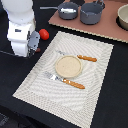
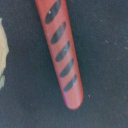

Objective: Place the fish, sausage, and tomato into the frying pan.

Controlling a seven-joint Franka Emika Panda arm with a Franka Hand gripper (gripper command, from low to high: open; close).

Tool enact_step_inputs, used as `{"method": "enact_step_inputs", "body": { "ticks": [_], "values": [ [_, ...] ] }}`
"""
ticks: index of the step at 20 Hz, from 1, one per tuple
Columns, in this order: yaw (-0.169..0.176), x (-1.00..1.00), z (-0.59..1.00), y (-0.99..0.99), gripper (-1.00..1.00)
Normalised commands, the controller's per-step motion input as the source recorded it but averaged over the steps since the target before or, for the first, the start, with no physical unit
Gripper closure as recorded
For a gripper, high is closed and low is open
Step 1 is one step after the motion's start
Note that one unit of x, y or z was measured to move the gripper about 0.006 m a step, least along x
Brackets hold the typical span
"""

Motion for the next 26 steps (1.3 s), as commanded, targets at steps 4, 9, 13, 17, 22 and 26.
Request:
{"method": "enact_step_inputs", "body": {
  "ticks": [4,9,13,17,22,26],
  "values": [
    [0.036,-0.28,-0.37,0.08,-1.0],
    [0.03,-0.17,-0.15,0.05,1.0],
    [0.027,-0.12,-0.12,0.05,1.0],
    [0.031,-0.07,-0.11,0.09,1.0],
    [0.037,-0.01,0.09,0.13,1.0],
    [0.042,0.28,1.0,0.16,1.0]
  ]
}}
